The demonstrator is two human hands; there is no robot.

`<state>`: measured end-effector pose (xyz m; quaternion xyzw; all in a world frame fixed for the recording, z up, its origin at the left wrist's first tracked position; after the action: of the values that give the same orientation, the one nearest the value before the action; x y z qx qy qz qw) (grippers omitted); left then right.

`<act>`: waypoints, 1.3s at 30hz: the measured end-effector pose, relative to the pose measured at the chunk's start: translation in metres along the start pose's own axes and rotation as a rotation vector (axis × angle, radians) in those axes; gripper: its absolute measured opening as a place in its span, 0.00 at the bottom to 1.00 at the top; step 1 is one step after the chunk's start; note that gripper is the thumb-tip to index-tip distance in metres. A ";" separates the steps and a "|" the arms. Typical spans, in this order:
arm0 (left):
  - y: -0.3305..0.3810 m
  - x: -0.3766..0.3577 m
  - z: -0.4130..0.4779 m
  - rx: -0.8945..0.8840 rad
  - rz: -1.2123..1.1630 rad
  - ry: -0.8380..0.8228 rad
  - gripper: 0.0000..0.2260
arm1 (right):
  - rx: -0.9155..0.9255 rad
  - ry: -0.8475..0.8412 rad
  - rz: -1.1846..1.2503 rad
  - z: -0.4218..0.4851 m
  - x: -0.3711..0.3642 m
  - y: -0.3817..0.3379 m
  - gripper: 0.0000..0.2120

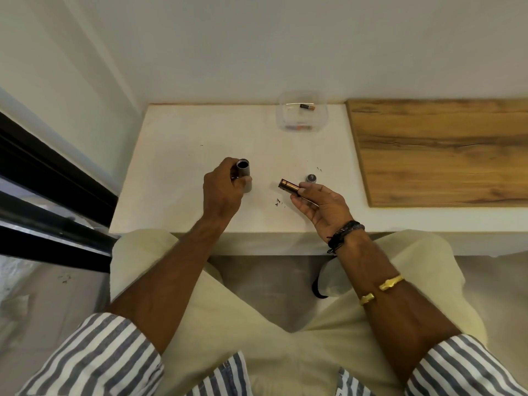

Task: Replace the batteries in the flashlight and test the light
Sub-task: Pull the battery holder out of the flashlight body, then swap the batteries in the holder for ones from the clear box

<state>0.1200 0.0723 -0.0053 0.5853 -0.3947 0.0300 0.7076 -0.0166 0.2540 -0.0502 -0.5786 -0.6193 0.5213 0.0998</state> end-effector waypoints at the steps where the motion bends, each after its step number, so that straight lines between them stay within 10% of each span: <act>1: -0.001 -0.001 0.002 0.014 -0.008 0.005 0.12 | 0.000 0.002 0.003 0.000 0.000 0.000 0.07; 23: -0.018 -0.001 -0.001 0.096 -0.044 -0.078 0.24 | 0.009 0.007 0.040 -0.001 -0.005 0.001 0.07; 29: 0.002 0.025 -0.022 -0.015 -0.164 0.264 0.09 | 0.023 -0.016 0.059 -0.007 -0.009 -0.004 0.07; 39: 0.013 -0.022 -0.047 0.066 -0.340 -0.166 0.13 | 0.015 -0.128 -0.077 -0.023 -0.015 0.004 0.07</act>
<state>0.1230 0.1257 -0.0079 0.6669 -0.3460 -0.1253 0.6479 0.0075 0.2528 -0.0357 -0.5190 -0.6423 0.5577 0.0841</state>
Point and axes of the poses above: each hand's wrist, its own z-axis towards the middle knuckle, its own x-axis out of the back of the hand, y = z × x, the point moved 4 cm from there along z, towards the middle knuckle, and after that the axes turned 10 degrees about x, right-handed, at the moved point
